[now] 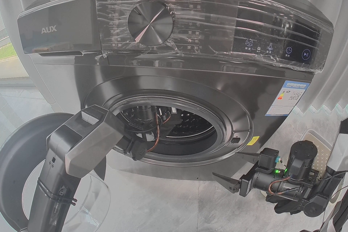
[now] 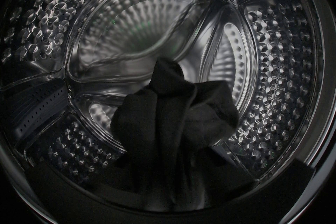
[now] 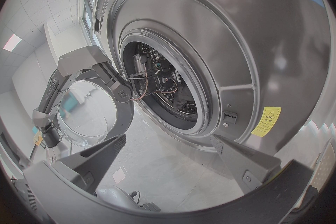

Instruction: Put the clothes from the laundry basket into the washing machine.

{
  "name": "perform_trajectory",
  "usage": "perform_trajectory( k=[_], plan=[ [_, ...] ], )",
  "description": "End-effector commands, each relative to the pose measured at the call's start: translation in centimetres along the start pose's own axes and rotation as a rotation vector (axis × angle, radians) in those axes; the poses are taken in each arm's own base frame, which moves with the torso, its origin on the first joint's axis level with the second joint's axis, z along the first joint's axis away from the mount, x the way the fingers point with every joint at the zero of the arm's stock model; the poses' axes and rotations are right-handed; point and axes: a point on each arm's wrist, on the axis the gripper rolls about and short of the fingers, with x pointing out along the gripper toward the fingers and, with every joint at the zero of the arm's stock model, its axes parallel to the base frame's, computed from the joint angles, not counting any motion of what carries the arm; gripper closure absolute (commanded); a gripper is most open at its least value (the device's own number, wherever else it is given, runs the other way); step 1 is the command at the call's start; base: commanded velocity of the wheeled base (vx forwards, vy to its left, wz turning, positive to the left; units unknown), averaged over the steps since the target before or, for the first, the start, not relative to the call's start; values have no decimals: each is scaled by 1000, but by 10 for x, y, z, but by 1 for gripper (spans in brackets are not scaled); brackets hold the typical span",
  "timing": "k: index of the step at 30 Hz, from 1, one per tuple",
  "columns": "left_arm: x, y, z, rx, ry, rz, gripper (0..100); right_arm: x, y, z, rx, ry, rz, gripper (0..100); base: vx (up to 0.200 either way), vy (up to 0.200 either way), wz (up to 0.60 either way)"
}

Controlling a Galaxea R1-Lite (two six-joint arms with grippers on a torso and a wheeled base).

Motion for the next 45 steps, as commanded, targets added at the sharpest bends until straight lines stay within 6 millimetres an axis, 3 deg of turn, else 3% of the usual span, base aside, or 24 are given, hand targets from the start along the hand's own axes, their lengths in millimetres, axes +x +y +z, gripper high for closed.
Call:
perform_trajectory(
  k=[1, 9, 18, 31, 36, 45],
  plan=[
    [-1, -2, -1, -5, 0, -4, 0, 0, 0, 0, 0, 2, 1, 0, 0, 0, 0],
    [-17, -10, -15, 11, 72, -16, 0, 0, 0, 0, 0, -1, 1, 0, 0, 0, 0],
    [-63, -23, -32, 49, 219, -53, 0, 0, 0, 0, -1, -3, 3, 0, 0, 0, 0],
    [-122, -44, -49, 70, 290, -136, 0, -1, 0, 1, -2, -7, 1, 0, 0, 0, 0],
    [-156, -56, -33, 65, 283, -194, 0, -2, 0, 1, -4, -6, 1, 0, 0, 0, 0],
    [-230, -74, 34, -4, 193, -304, 0, -4, 1, 2, -6, -7, 1, 0, 0, 0, 0]
  ],
)
